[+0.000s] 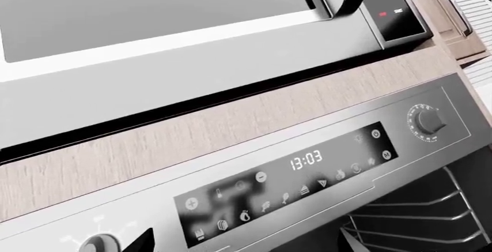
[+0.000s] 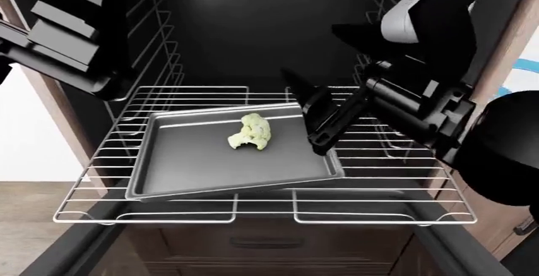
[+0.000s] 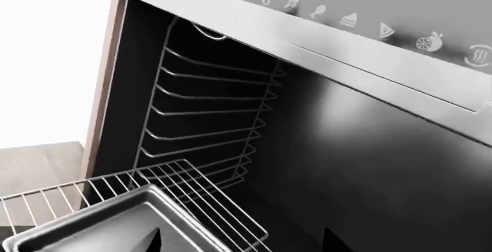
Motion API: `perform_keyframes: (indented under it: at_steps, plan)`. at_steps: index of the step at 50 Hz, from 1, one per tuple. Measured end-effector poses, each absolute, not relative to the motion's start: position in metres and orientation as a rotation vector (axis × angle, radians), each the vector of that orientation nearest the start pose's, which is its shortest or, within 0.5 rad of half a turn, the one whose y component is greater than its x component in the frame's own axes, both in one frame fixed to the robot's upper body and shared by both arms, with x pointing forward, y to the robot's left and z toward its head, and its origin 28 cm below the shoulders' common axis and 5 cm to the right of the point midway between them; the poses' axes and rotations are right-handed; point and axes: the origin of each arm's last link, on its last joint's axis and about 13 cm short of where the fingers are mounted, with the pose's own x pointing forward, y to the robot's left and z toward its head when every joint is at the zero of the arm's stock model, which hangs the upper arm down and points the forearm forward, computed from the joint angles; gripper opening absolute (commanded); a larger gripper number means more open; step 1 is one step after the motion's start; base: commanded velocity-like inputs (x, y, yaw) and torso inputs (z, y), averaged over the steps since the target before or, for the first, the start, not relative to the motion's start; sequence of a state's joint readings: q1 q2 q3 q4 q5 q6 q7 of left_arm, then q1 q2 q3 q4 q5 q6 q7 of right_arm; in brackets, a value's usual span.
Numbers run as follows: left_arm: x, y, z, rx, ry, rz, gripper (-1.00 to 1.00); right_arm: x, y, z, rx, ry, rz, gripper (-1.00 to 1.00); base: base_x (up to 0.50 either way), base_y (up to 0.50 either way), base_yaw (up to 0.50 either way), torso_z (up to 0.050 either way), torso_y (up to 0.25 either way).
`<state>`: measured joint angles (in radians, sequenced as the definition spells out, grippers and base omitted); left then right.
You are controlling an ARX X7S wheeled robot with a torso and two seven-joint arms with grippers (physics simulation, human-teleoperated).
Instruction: Pick the broccoli from the oven and place it on the plate on the counter.
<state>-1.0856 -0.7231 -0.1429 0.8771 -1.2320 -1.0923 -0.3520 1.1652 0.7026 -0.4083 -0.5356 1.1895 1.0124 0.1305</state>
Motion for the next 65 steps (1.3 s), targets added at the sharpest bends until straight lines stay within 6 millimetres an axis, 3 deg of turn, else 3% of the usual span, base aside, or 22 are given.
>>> perform_keyframes:
  at_steps: [17,38,48,65]
  plan:
    - [0.180,0.261,0.337,0.266,-0.638,-0.331,1.00,0.290,-0.112,0.293,-0.233,-0.020,0.775,1.00,0.00,0.00,0.00,0.000,0.000]
    - [0.181,0.266,0.335,0.253,-0.620,-0.325,1.00,0.342,-0.100,0.297,-0.137,0.055,0.888,1.00,0.00,0.00,0.00,0.000,0.000]
    - [0.181,0.267,0.334,0.250,-0.617,-0.322,1.00,0.353,-0.101,0.296,-0.094,0.067,0.897,1.00,0.00,0.00,0.00,0.000,0.000]
    - [0.180,0.267,0.335,0.251,-0.616,-0.324,1.00,0.358,-0.100,0.273,-0.091,0.165,0.900,1.00,0.00,0.00,0.00,0.000,0.000]
